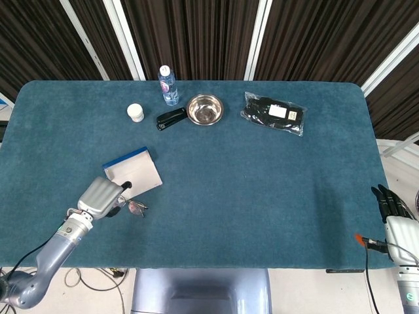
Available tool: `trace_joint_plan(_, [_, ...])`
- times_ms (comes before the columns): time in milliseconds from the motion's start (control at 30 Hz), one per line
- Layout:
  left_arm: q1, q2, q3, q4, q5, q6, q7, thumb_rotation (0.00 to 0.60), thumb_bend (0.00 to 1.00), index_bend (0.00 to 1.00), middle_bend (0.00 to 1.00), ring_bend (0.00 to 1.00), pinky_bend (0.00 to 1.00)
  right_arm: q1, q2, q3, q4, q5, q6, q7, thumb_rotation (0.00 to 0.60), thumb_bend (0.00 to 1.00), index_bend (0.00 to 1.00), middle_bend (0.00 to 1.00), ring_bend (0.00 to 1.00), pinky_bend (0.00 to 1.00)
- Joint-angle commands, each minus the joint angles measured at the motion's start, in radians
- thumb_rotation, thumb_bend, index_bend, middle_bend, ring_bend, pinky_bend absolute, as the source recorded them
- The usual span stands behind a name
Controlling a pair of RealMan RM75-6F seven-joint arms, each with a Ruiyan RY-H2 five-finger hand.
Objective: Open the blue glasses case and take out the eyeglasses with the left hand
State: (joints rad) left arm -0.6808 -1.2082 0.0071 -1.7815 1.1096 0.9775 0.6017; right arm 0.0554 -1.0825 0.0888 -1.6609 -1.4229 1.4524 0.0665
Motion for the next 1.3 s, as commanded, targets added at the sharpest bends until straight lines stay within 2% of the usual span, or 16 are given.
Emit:
trace_joint_plan(33, [-0.013, -0.021, -0.005, 0.018, -0.029, -0.012, 0.028, 0.600, 0.24, 0.36, 1.00, 0.97, 0.98, 0.000, 0.000, 0.000, 0.000, 0.000, 0.000, 0.001, 0.600, 0.13, 0.00, 0.00, 0.00, 0.24])
trace_joint_plan(500, [-0.018, -0.103, -0.005, 0.098, -0.093, -0.004, 0.060, 0.600, 0.28, 0.44, 1.00, 0.97, 0.98, 0.000, 0.001, 0.001, -0.002, 0.002, 0.000, 0.002, 0.600, 0.14, 0.00, 0.00, 0.00, 0.24])
trace_joint_plan(1300, [-0.017, -0.184, -0.003, 0.168, -0.114, 0.003, 0.063, 0.600, 0.31, 0.49, 1.00, 0.97, 0.98, -0.001, 0.002, 0.001, -0.004, 0.003, 0.000, 0.006, 0.600, 0.14, 0.00, 0.00, 0.00, 0.24])
